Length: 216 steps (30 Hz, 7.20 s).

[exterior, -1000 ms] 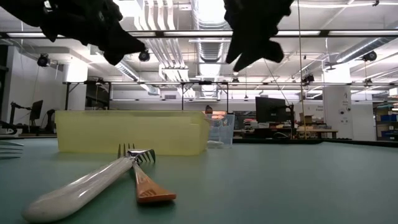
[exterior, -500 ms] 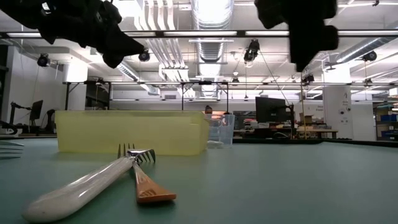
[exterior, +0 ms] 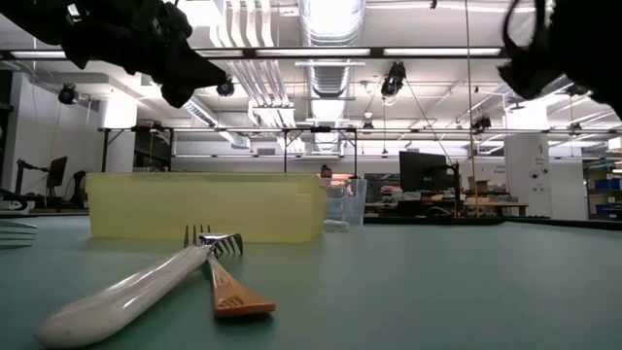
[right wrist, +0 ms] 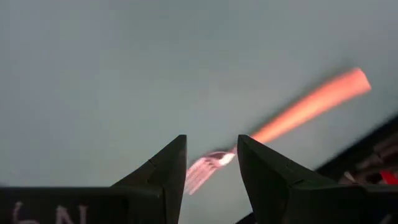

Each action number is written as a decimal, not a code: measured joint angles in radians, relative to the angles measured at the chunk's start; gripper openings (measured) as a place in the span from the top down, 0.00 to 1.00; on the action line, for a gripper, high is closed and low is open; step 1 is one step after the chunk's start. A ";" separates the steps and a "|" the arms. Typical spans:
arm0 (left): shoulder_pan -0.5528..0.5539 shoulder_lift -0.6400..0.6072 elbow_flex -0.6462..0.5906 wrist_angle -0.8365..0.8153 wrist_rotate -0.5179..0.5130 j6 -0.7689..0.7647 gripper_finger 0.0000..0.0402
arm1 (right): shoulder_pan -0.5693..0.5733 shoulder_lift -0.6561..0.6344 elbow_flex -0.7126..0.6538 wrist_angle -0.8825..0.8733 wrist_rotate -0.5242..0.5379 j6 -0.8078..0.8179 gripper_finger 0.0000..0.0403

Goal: Sort silverware by color (type)
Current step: Put the yellow fork into the yellow bin, then put the white fork into the transparent bin

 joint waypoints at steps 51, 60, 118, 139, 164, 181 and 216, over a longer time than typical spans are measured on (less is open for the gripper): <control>0.000 0.003 -0.021 -0.004 -0.003 -0.001 0.90 | 0.003 -0.275 -0.629 0.348 0.067 0.476 0.88; 0.000 0.003 -0.021 -0.005 -0.003 0.045 0.90 | 0.002 -0.276 -0.581 0.340 0.165 0.447 0.88; 0.094 -0.257 0.129 -0.091 -0.262 0.412 0.90 | -0.439 0.516 0.761 0.806 0.371 -1.258 0.88; 0.094 -0.260 0.129 -0.089 -0.262 0.423 0.90 | -0.439 0.928 1.305 0.349 0.235 -1.273 0.88; 0.093 -0.256 0.129 -0.089 -0.262 0.435 0.90 | -0.439 0.998 1.295 0.325 0.156 -1.300 0.87; 0.093 -0.255 0.129 -0.089 -0.262 0.438 0.90 | -0.437 1.012 1.291 0.342 0.156 -1.327 0.76; 0.056 -0.204 0.131 -0.291 -0.261 0.087 0.90 | -0.382 0.723 1.001 0.158 0.246 -1.431 0.78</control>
